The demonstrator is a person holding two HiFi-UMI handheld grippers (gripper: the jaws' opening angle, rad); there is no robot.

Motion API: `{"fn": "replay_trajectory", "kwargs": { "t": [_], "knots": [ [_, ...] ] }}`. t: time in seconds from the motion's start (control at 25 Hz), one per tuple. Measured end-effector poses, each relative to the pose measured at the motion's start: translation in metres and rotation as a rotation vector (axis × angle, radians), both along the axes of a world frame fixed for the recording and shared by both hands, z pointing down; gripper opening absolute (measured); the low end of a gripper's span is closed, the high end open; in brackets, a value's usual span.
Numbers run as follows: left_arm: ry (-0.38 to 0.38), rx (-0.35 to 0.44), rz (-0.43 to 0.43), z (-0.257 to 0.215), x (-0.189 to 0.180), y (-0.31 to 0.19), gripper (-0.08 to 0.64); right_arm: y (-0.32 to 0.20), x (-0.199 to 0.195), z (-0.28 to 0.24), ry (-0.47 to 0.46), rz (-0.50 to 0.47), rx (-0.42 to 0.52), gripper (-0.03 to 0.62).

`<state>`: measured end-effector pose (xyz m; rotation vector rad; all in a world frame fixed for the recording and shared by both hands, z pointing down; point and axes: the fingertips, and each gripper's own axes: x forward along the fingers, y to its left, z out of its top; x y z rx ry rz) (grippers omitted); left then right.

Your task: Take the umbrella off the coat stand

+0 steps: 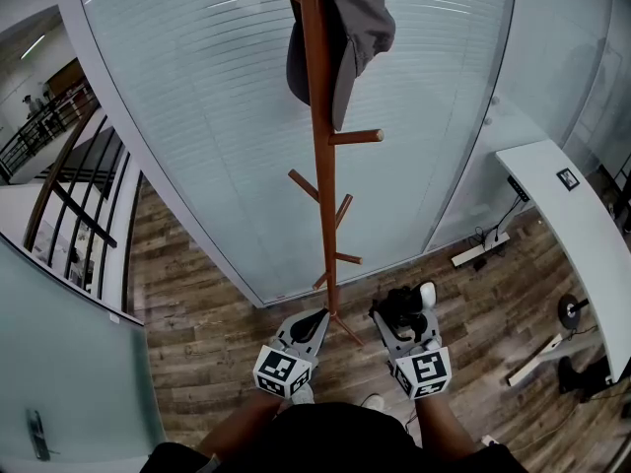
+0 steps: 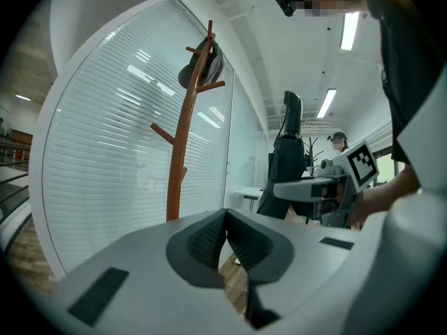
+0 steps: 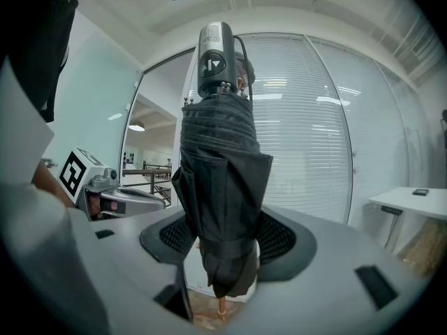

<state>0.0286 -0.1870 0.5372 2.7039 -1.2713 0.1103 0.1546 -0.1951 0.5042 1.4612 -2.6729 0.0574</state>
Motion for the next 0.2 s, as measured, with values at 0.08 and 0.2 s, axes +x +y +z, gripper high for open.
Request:
{"fn": "replay_trajectory", "kwargs": {
  "t": [0.08, 0.2],
  "knots": [
    [-0.001, 0.0, 0.001, 0.0003, -0.0002, -0.0013, 0.015, -0.002, 0.0005, -0.0004, 0.0, 0.008, -0.002, 0.247],
    [-0.005, 0.001, 0.004, 0.0004, -0.0005, -0.0043, 0.015, -0.0065, 0.0032, 0.0007, -0.004, 0.032, -0.011, 0.249]
  ]
}}
